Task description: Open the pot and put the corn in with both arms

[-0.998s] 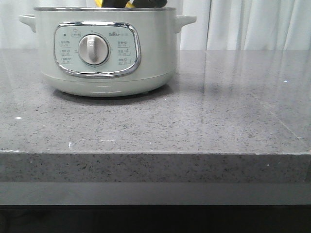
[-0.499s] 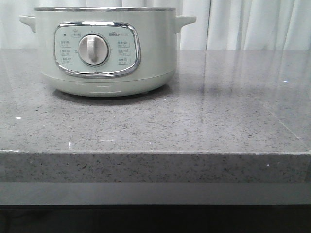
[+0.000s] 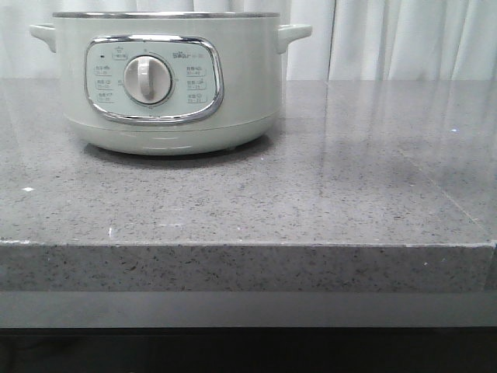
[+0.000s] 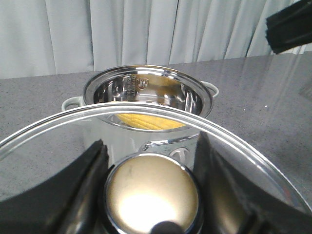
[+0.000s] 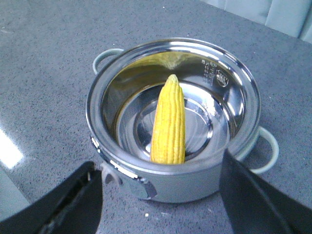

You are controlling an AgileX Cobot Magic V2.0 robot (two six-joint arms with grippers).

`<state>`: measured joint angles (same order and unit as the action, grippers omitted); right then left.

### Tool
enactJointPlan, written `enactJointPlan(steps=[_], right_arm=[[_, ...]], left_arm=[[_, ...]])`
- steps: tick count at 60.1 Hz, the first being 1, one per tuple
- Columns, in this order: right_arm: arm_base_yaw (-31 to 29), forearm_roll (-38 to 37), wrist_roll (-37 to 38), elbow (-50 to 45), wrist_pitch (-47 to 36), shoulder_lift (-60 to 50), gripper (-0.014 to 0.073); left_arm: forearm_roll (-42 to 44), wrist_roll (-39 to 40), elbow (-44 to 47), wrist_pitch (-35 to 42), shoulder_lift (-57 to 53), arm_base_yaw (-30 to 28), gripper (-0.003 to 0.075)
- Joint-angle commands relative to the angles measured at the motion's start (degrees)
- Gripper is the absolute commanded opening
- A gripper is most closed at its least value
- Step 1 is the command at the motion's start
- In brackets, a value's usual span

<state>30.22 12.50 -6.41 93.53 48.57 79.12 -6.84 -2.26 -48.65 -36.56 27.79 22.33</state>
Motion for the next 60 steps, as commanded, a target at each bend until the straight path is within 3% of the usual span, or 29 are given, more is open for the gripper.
enactJointPlan(steps=[1, 13, 31, 60], right_arm=[[-0.4, -0.1, 0.0, -5.0, -6.9, -7.7, 0.0518], [-0.4, -0.1, 0.0, -21.4, -14.2, -21.7, 0.0518], [-0.4, -0.1, 0.0, -37.8, -22.5, -37.4, 0.0518], [-0.4, -0.1, 0.0, -42.1, -19.8, -40.6, 0.0518]], left_arm=[[-0.9, 0.1, -2.1, 8.0, 0.1, -0.1, 0.0186], [-0.9, 0.1, -2.1, 8.0, 0.1, -0.1, 0.0186], [-0.9, 0.1, -2.1, 8.0, 0.1, -0.1, 0.0186], [-0.9, 0.1, -2.1, 8.0, 0.1, -0.1, 0.0186]])
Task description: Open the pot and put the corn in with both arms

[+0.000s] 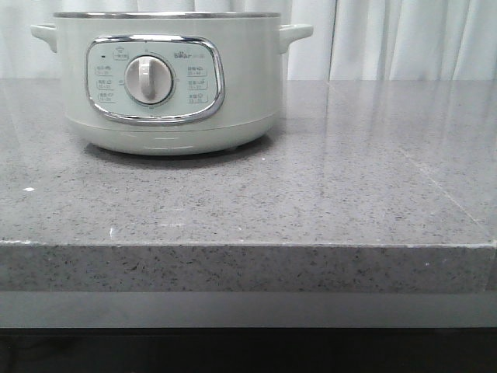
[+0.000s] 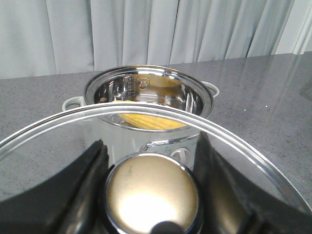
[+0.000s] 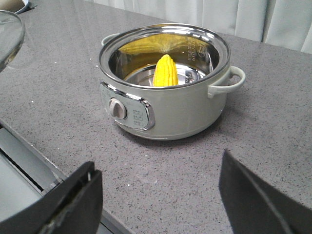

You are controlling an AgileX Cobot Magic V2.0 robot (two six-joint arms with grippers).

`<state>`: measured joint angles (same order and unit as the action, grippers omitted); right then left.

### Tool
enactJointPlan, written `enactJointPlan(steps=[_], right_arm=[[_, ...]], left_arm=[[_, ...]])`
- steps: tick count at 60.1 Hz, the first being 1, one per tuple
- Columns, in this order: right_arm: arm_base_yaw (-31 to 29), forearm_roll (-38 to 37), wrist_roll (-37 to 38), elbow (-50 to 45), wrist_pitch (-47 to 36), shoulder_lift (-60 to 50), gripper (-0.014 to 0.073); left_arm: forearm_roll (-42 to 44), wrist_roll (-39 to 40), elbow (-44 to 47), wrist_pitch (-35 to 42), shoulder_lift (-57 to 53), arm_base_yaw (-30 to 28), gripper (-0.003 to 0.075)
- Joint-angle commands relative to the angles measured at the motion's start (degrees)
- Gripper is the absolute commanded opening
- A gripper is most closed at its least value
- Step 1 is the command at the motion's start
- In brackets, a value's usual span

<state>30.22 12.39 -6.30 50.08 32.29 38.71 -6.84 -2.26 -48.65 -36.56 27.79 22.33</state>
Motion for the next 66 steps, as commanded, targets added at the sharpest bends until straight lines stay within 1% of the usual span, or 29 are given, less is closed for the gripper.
enactJointPlan(steps=[1, 15, 21, 26, 31, 41, 66], right_arm=[[-0.4, 0.1, -0.1, 1.4, -3.5, -0.2, 0.0518], [-0.4, 0.1, -0.1, 1.4, -3.5, -0.2, 0.0518], [-0.4, 0.1, -0.1, 1.4, -3.5, -0.2, 0.0518], [-0.4, 0.1, -0.1, 1.4, -3.5, -0.2, 0.0518], [-0.4, 0.1, -0.1, 1.4, -3.5, -0.2, 0.0518], [-0.4, 0.1, -0.1, 1.4, -3.5, -0.2, 0.0518], [-0.4, 0.1, -0.1, 1.4, -3.5, -0.2, 0.0518]], left_arm=[[-0.9, 0.1, -2.1, 8.0, 0.1, -0.1, 0.0186], [-0.9, 0.1, -2.1, 8.4, 0.1, -0.1, 0.0186], [-2.1, 0.1, -2.1, 10.5, 0.6, -0.1, 0.0186], [-4.5, 0.1, -2.1, 14.0, 2.0, -0.1, 0.0186], [-4.9, 0.1, -2.5, 16.8, 4.2, -0.1, 0.0186], [-4.9, 0.0, -6.0, 18.1, 11.2, -0.1, 0.0186], [-4.7, 0.0, -21.2, 19.7, 33.4, -0.1, 0.0186]])
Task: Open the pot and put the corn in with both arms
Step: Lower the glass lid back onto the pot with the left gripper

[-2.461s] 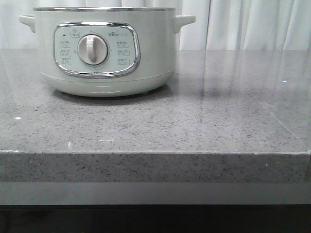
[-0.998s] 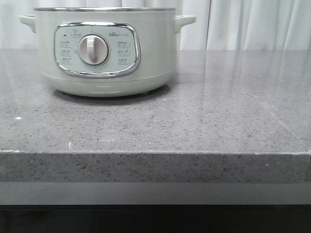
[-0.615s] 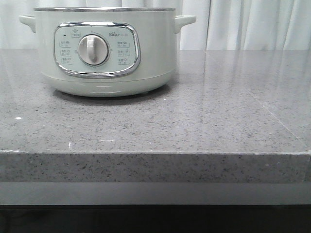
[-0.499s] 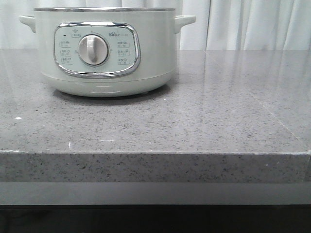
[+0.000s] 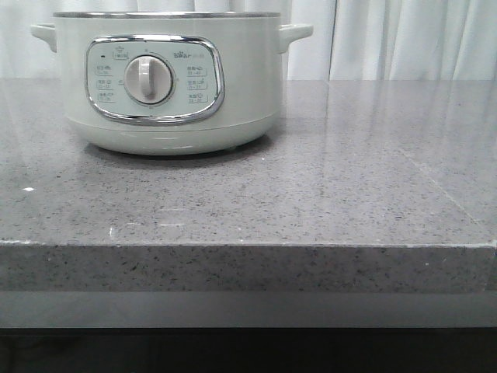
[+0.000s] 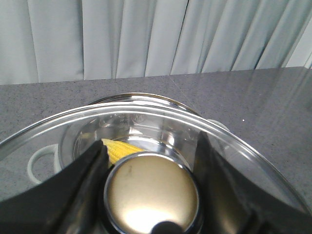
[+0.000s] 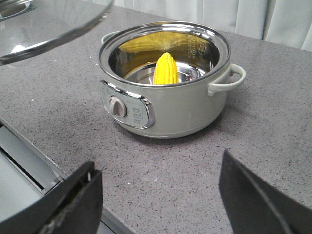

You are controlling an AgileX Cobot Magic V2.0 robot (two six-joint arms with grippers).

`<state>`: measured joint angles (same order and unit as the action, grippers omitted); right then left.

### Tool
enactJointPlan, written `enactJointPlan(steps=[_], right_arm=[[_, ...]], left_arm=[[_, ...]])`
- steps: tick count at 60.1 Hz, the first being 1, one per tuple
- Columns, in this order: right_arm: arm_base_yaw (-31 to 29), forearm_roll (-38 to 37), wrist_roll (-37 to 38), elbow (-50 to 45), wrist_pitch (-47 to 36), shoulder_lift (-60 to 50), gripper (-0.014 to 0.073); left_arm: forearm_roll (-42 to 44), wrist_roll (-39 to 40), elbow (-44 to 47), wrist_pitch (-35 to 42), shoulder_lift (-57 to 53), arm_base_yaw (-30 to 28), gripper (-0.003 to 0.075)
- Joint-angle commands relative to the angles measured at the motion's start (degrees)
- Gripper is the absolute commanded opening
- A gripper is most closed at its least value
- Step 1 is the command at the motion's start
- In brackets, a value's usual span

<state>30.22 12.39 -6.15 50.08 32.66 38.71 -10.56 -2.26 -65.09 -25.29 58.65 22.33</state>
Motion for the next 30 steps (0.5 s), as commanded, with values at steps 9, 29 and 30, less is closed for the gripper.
enactJointPlan(steps=[9, 29, 30], right_arm=[[-0.4, 0.1, -0.2, 1.4, -3.9, -0.2, 0.0518], [-0.4, 0.1, -0.2, 1.4, -3.9, -0.2, 0.0518], [-0.4, 0.1, -0.2, 1.4, -3.9, -0.2, 0.0518]], left_arm=[[-0.7, 0.0, -10.5, 8.5, 10.1, -0.1, 0.0186], [-0.6, 0.0, -20.5, 11.2, 24.2, 0.0, 0.0186], [-0.4, -0.1, -21.0, 11.4, 24.9, 0.1, 0.0186]])
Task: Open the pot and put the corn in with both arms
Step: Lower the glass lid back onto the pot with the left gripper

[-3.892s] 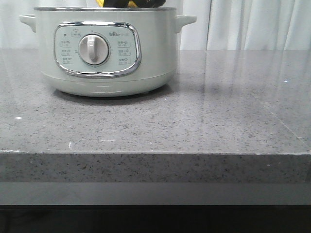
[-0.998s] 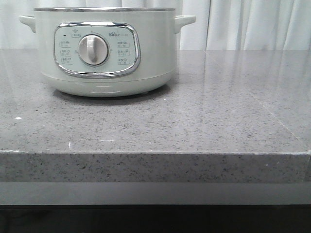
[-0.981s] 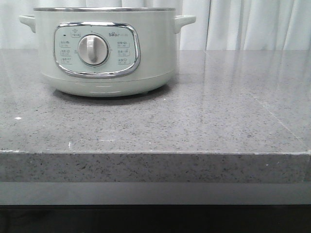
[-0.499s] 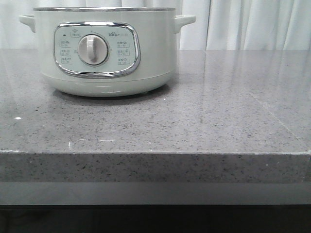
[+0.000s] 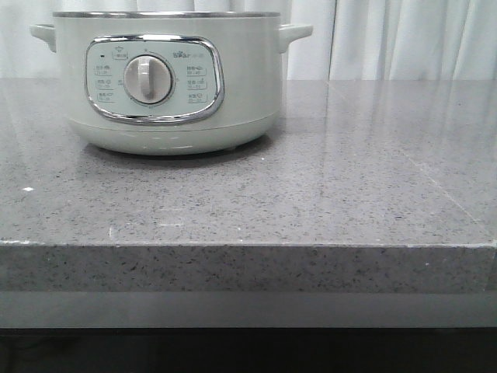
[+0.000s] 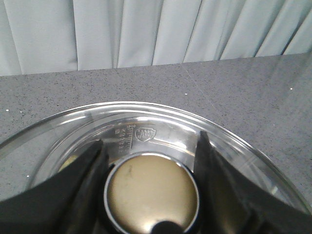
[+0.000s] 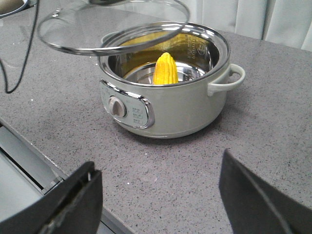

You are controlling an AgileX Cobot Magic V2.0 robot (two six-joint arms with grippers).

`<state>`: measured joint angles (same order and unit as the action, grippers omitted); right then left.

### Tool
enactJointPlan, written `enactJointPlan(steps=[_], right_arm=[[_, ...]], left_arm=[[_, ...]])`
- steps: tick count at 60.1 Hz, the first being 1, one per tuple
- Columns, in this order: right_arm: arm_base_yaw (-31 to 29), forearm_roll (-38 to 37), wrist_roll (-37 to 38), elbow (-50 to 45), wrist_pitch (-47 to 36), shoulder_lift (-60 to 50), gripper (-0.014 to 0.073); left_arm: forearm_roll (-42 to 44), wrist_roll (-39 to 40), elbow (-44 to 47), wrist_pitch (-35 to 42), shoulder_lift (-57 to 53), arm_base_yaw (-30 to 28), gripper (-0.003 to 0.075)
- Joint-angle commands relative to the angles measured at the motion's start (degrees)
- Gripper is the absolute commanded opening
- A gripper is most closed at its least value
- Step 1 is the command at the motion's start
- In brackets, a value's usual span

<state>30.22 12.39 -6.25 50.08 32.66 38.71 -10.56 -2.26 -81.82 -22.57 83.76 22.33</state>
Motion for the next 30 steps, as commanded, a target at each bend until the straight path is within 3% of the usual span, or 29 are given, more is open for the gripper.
enactJointPlan(steps=[1, 12, 30], right_arm=[[-0.4, 0.1, -0.1, 1.4, -3.9, -0.2, 0.0518], [-0.4, 0.1, -0.1, 1.4, -3.8, -0.2, 0.0518], [-0.4, 0.1, -0.1, 1.4, -3.8, -0.2, 0.0518]], left_arm=[[-0.4, -0.1, -4.5, 8.8, 0.2, 0.2, 0.0186], [0.0, -4.8, -6.3, 11.0, 4.7, 1.9, 0.0186], [0.0, -5.1, -6.3, 12.8, 8.2, 3.2, 0.0186]])
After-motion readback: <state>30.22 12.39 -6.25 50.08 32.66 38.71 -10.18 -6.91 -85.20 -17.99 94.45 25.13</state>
